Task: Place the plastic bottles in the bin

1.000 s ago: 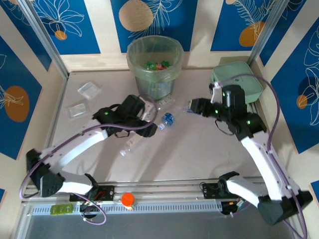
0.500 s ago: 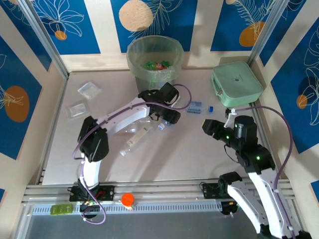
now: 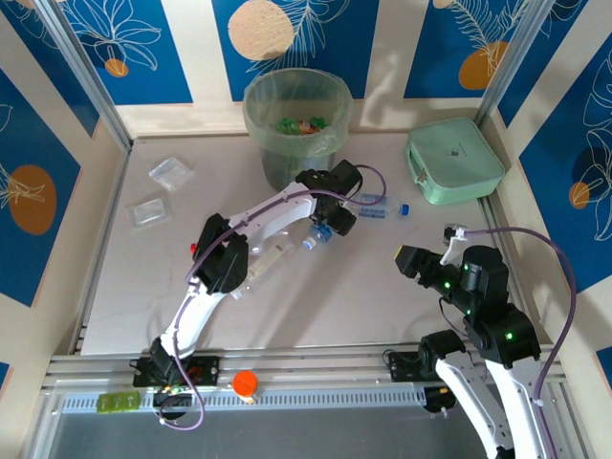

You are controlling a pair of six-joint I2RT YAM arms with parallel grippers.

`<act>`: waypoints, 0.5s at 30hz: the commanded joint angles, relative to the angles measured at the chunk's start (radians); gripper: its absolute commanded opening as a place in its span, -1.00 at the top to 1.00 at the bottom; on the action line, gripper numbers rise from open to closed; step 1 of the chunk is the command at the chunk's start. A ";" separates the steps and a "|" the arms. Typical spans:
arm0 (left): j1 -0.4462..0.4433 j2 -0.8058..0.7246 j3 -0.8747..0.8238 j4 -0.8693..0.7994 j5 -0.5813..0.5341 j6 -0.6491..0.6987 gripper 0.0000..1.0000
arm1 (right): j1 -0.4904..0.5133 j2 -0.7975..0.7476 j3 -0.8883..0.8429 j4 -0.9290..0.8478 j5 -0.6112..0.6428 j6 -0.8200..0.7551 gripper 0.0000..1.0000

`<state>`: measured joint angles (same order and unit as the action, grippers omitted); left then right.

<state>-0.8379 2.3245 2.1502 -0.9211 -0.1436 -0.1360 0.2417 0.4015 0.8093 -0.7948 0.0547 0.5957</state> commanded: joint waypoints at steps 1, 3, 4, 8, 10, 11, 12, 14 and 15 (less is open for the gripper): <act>0.013 0.053 0.048 -0.062 -0.058 0.038 -0.50 | 0.002 -0.013 -0.011 -0.001 -0.034 -0.003 -0.28; 0.020 0.067 0.052 -0.064 -0.065 0.038 -0.50 | 0.003 -0.013 -0.019 0.005 -0.043 0.003 -0.28; 0.024 0.074 0.052 -0.064 -0.065 0.036 -0.49 | 0.003 -0.016 -0.025 0.010 -0.045 0.006 -0.28; 0.028 0.103 0.051 -0.061 -0.051 0.033 -0.46 | 0.003 -0.024 -0.051 0.020 -0.050 0.016 -0.28; 0.028 0.116 0.051 -0.061 -0.054 0.034 -0.44 | 0.003 -0.027 -0.060 0.022 -0.054 0.018 -0.28; 0.027 0.123 0.051 -0.060 -0.056 0.035 -0.42 | 0.003 -0.030 -0.066 0.023 -0.055 0.021 -0.28; 0.028 0.127 0.050 -0.061 -0.056 0.034 -0.40 | 0.002 -0.032 -0.069 0.022 -0.055 0.024 -0.28; 0.027 0.130 0.048 -0.060 -0.061 0.032 -0.32 | 0.002 -0.036 -0.070 0.023 -0.055 0.030 -0.28; 0.027 0.128 0.045 -0.058 -0.066 0.030 -0.29 | 0.002 -0.038 -0.069 0.025 -0.056 0.033 -0.29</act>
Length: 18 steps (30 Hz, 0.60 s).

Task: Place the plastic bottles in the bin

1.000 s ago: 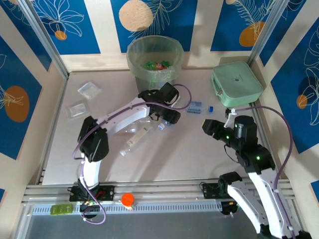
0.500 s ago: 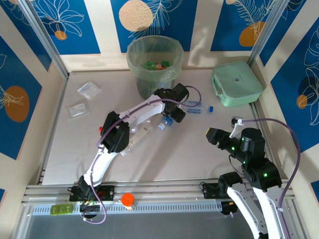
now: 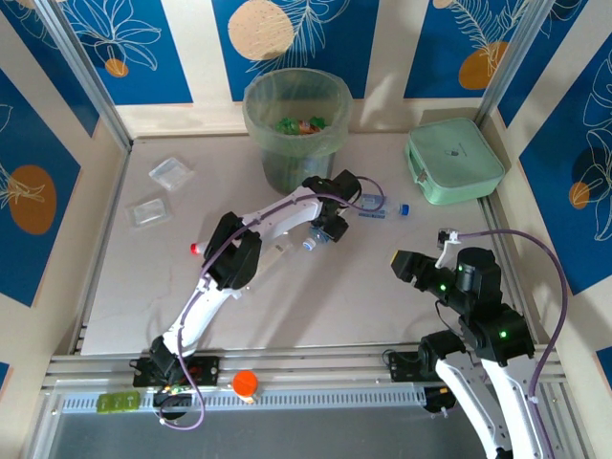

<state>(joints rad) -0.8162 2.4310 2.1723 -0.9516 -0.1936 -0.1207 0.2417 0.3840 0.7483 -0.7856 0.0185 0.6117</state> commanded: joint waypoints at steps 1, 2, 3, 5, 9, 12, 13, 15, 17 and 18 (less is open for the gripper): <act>0.005 0.018 0.018 -0.025 -0.022 0.013 -0.26 | 0.003 -0.024 -0.009 0.014 -0.021 0.019 -0.28; 0.005 0.010 0.010 -0.020 -0.027 0.011 -0.23 | 0.003 -0.028 -0.007 0.014 -0.022 0.021 -0.28; 0.005 0.001 -0.002 -0.012 -0.032 0.009 -0.22 | 0.003 -0.030 -0.007 0.015 -0.026 0.020 -0.28; 0.005 -0.030 -0.041 0.013 -0.037 0.004 -0.18 | 0.003 -0.033 -0.005 0.022 -0.048 0.015 -0.28; 0.005 -0.078 -0.090 0.034 -0.047 -0.002 -0.11 | 0.003 -0.041 -0.002 0.023 -0.073 0.020 -0.28; 0.004 -0.133 -0.123 0.037 -0.045 -0.007 -0.10 | 0.002 -0.051 0.010 0.018 -0.070 0.022 -0.28; 0.003 -0.155 -0.138 0.039 -0.039 -0.009 -0.10 | 0.002 -0.055 0.016 0.014 -0.066 0.022 -0.28; 0.003 -0.205 -0.171 0.046 -0.022 -0.015 -0.09 | 0.003 -0.062 0.028 0.010 -0.063 0.021 -0.28; -0.006 -0.265 -0.213 0.061 -0.005 -0.015 -0.08 | 0.003 -0.064 0.041 0.004 -0.063 0.019 -0.29; -0.011 -0.293 -0.234 0.067 -0.003 -0.014 -0.08 | 0.002 -0.066 0.045 0.001 -0.063 0.019 -0.28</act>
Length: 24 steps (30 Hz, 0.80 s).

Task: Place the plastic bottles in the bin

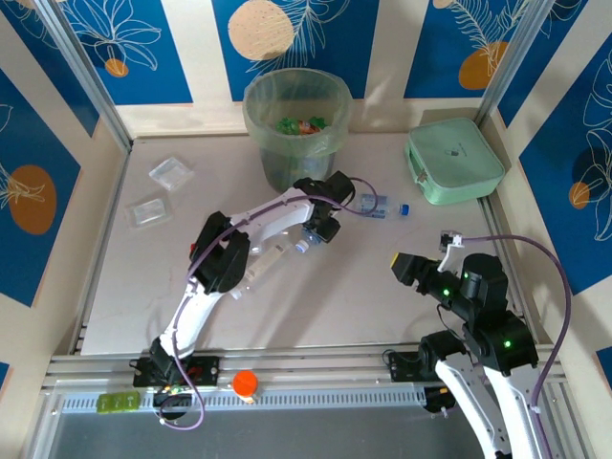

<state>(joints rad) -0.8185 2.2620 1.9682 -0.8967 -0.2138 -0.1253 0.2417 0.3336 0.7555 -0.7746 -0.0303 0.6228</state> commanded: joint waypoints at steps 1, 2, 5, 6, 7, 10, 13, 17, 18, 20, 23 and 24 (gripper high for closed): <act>-0.017 -0.155 -0.052 0.019 0.022 -0.007 -0.08 | 0.004 -0.016 0.044 -0.011 -0.015 0.008 -0.28; -0.023 -0.186 -0.076 0.031 0.037 -0.004 -0.08 | 0.003 -0.015 0.047 -0.013 -0.015 0.006 -0.28; -0.031 -0.286 -0.146 0.072 0.073 -0.008 -0.08 | 0.004 -0.017 0.054 -0.014 -0.014 0.006 -0.28; -0.033 -0.313 -0.161 0.084 0.089 -0.011 -0.08 | 0.004 -0.016 0.055 -0.009 -0.016 0.006 -0.28; -0.032 -0.349 -0.174 0.099 0.103 -0.014 -0.08 | 0.004 -0.015 0.056 -0.004 -0.019 0.006 -0.28; -0.032 -0.429 -0.182 0.142 0.171 -0.011 -0.07 | 0.004 -0.006 0.055 0.017 -0.029 0.011 -0.28; -0.031 -0.500 -0.181 0.214 0.251 0.005 -0.07 | 0.004 0.018 0.058 0.035 -0.036 0.020 -0.28; 0.000 -0.518 -0.085 0.247 0.320 -0.003 -0.05 | 0.004 0.065 0.067 0.064 -0.052 0.033 -0.28; 0.012 -0.505 -0.041 0.240 0.335 -0.013 -0.05 | 0.004 0.075 0.068 0.070 -0.057 0.036 -0.28; 0.052 -0.462 0.071 0.228 0.375 -0.039 -0.04 | 0.005 0.102 0.074 0.087 -0.067 0.044 -0.28; 0.119 -0.389 0.227 0.238 0.414 -0.127 -0.03 | 0.010 0.146 0.091 0.104 -0.077 0.049 -0.28; 0.141 -0.365 0.266 0.251 0.422 -0.159 -0.03 | 0.013 0.159 0.096 0.108 -0.078 0.051 -0.27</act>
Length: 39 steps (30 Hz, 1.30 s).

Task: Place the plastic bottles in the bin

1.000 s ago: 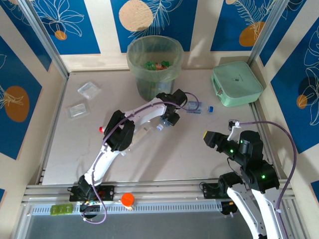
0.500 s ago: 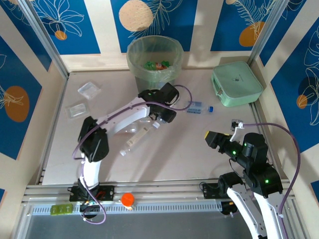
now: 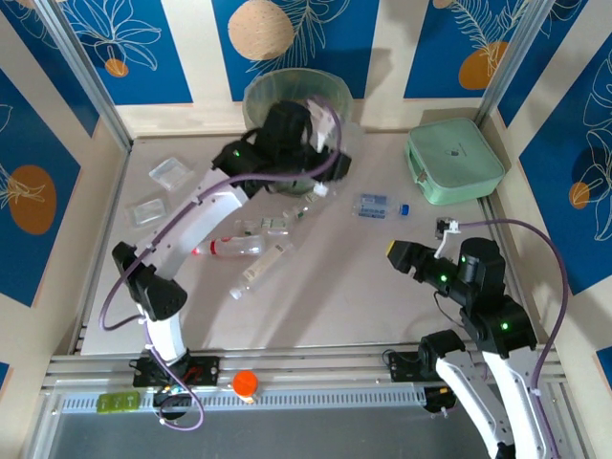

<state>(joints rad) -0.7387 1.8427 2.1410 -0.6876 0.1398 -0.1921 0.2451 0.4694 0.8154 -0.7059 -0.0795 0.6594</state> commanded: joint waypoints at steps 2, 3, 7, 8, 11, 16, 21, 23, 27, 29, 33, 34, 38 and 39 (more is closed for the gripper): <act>0.110 0.102 0.168 0.077 0.088 -0.173 -0.01 | 0.017 0.048 0.047 0.048 -0.028 0.017 -0.28; 0.131 0.124 0.194 0.112 0.105 -0.222 -0.01 | 0.024 0.060 0.052 0.054 -0.025 0.019 -0.28; 0.196 0.184 0.207 0.303 0.085 -0.469 -0.02 | 0.062 0.105 0.062 0.068 0.005 0.021 -0.27; 0.201 0.198 0.214 0.329 0.048 -0.526 -0.02 | 0.075 0.117 0.062 0.071 0.015 0.021 -0.27; 0.210 0.253 0.261 0.362 -0.061 -0.655 -0.02 | 0.122 0.149 0.066 0.080 0.054 0.019 -0.27; 0.239 0.348 0.311 0.434 -0.157 -0.819 -0.02 | 0.203 0.190 0.059 0.101 0.112 0.026 -0.27; 0.264 0.443 0.355 0.467 -0.241 -0.940 -0.03 | 0.300 0.239 0.064 0.120 0.181 0.025 -0.27; 0.268 0.488 0.400 0.462 -0.263 -0.952 -0.05 | 0.328 0.252 0.062 0.127 0.204 0.025 -0.27; 0.271 0.541 0.419 0.489 -0.279 -0.960 -0.09 | 0.361 0.265 0.055 0.131 0.236 0.025 -0.27; 0.274 0.569 0.431 0.497 -0.276 -0.955 -0.14 | 0.370 0.265 0.046 0.134 0.247 0.026 -0.27; 0.280 0.620 0.465 0.503 -0.242 -0.961 -0.38 | 0.375 0.268 0.026 0.153 0.244 0.034 -0.27; 0.280 0.631 0.475 0.500 -0.230 -0.962 -0.47 | 0.376 0.270 0.026 0.154 0.245 0.032 -0.27; 0.280 0.634 0.477 0.497 -0.203 -0.962 -0.74 | 0.378 0.279 0.033 0.154 0.253 0.019 -0.28; 0.280 0.632 0.477 0.494 -0.204 -0.956 -0.76 | 0.379 0.281 0.034 0.154 0.256 0.016 -0.27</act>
<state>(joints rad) -0.4664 2.4603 2.5786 -0.1993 -0.0887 -1.1507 0.6155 0.7483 0.8509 -0.5732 0.1539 0.6815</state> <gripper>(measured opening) 0.871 0.636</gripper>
